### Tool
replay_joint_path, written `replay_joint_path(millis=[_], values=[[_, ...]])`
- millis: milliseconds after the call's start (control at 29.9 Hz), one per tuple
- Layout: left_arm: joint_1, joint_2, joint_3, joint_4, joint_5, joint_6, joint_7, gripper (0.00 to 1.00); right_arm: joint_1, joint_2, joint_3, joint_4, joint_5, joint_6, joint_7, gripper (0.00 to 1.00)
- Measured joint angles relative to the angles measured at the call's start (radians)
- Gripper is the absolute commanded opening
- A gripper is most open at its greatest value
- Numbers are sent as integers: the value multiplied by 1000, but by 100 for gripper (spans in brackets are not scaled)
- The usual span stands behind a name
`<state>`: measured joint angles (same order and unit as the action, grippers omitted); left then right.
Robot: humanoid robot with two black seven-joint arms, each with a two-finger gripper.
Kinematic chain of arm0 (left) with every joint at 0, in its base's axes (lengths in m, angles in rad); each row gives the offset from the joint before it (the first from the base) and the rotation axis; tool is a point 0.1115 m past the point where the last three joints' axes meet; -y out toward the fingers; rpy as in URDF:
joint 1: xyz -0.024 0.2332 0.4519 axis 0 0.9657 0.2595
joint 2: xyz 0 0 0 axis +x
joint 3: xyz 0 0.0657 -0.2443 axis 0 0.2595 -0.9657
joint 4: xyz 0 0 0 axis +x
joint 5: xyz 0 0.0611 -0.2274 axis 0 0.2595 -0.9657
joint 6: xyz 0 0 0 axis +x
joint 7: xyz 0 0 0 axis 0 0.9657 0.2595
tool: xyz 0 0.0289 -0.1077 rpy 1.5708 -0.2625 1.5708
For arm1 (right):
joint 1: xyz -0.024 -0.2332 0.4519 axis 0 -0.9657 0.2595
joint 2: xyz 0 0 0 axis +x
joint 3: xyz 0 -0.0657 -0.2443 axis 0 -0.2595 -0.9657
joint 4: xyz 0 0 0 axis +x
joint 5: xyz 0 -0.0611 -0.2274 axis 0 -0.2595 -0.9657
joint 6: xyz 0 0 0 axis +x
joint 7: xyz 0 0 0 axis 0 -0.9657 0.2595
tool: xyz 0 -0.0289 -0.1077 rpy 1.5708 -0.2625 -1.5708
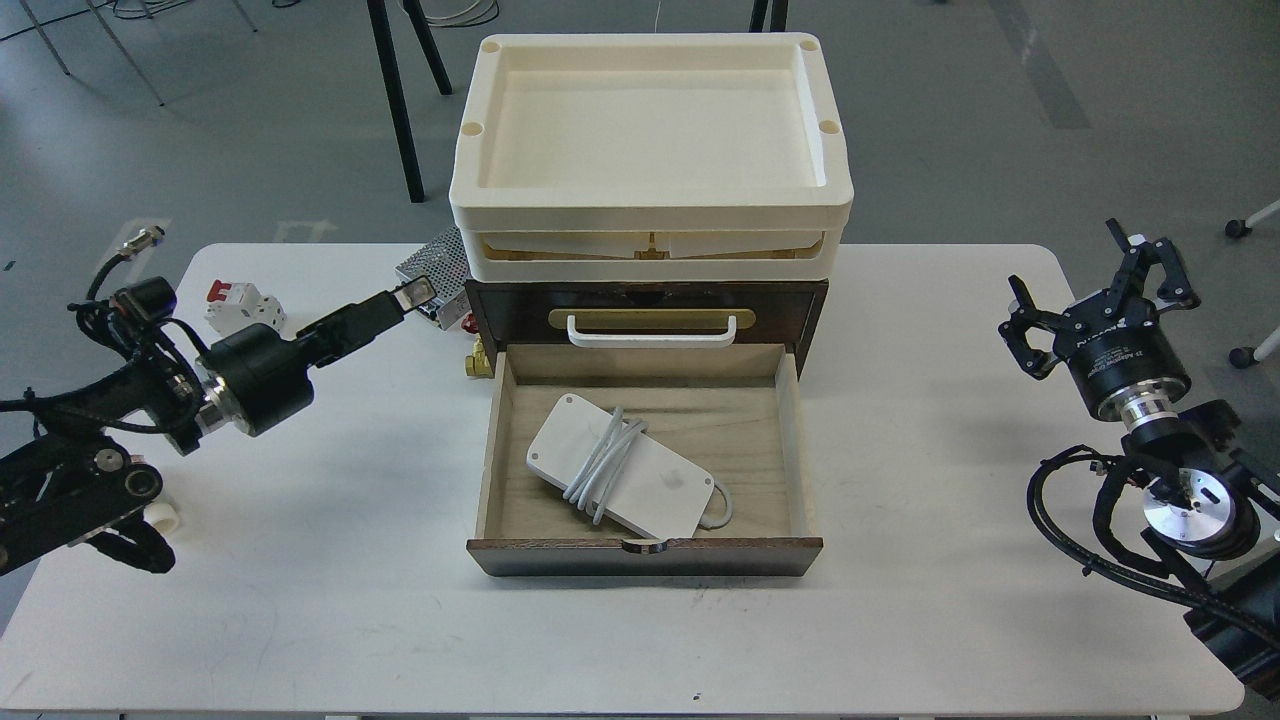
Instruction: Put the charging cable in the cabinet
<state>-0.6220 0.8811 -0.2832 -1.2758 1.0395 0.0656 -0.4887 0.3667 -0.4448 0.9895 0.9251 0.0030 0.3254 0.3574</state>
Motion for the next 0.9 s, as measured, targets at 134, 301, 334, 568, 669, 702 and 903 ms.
replay_joint_path(millis=[134,301,334,568,669,702,903], values=[[25,52,-50,9,-154,-22,0,87,0,0,0,0,0,0,0,99],[27,83,-64,69,-488,-20,0,87,1,0,0,-1,0,0,0,99],[26,83,-70,91,-556,-19,0,87,1,0,0,-1,0,0,0,99],[27,34,-128,245,-815,-26,0,87,3,3,-2,6,0,0,0,99],[27,-40,-132,330,-842,-37,0,87,3,3,-2,7,0,0,0,99],[27,-67,-134,367,-845,-45,0,87,3,3,-2,7,0,0,0,99],[22,-213,-188,551,-872,-140,0,87,3,3,1,4,2,5,0,99]])
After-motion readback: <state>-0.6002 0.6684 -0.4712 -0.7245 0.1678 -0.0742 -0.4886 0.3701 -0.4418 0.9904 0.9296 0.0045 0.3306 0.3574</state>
